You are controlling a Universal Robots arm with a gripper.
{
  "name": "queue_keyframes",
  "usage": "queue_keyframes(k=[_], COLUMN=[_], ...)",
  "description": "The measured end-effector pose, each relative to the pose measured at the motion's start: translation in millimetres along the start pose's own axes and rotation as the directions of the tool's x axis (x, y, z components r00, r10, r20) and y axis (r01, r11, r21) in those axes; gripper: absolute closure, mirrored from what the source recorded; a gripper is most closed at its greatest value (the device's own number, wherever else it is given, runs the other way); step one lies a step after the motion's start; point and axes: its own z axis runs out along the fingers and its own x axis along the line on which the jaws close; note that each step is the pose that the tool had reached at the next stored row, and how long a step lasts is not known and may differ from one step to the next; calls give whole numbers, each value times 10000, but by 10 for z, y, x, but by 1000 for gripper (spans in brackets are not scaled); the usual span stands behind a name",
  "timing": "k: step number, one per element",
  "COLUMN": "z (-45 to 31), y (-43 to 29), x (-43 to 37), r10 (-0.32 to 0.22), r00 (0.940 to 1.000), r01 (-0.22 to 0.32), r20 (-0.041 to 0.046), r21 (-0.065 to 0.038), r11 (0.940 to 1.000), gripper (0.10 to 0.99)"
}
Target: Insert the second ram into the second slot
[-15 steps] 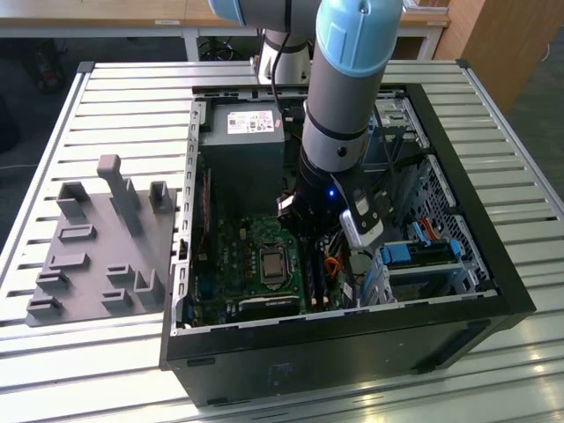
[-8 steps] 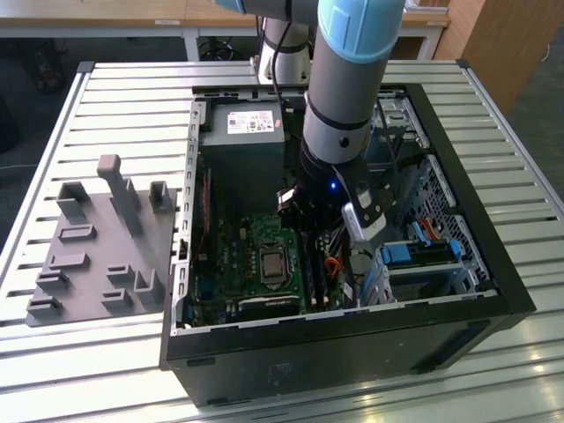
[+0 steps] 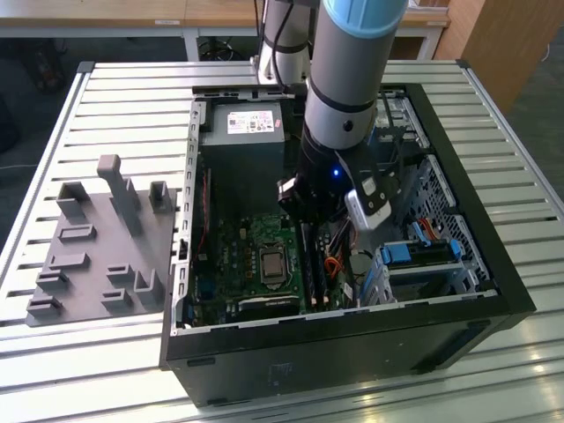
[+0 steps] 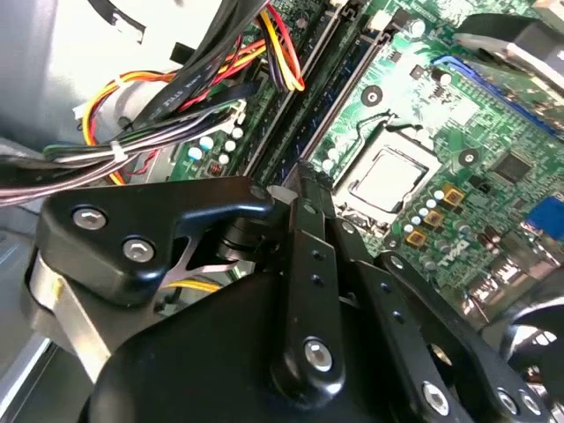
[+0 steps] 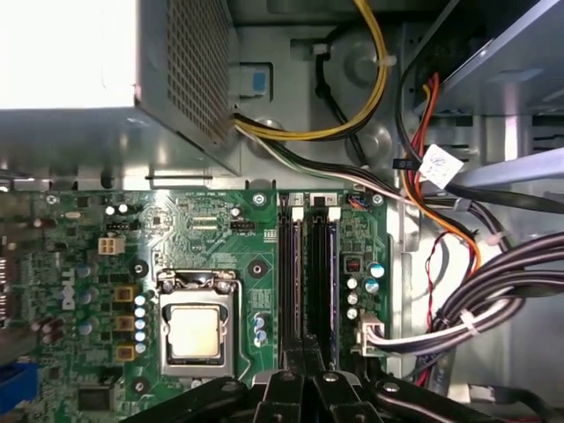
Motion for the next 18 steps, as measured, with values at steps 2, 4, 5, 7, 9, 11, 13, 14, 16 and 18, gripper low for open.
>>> queue_keyframes(k=[2,4,5,7,9,11,13,14,16,18], z=[-43,-76,-85,-101,-113,-120,-119,-119,-120,-121], y=[0,1,1,1,1,1,1,1,1,1], x=[2,4,4,5,7,8,8,9,9,9], r10=[-1,-1,-2,-1,0,-1,-1,-1,-1,-1], r00=[10000,10000,10000,10000,10000,10000,10000,10000,10000,10000], r01=[1,1,2,1,0,1,1,1,1,1], r20=[1,0,0,0,1,1,1,1,0,0], r21=[-12,-11,-12,-11,-14,-12,-14,-14,-12,-12], r11=[10000,10000,10000,10000,10000,10000,10000,10000,10000,10000], gripper=[980,980,980,980,980,980,980,980,980,980])
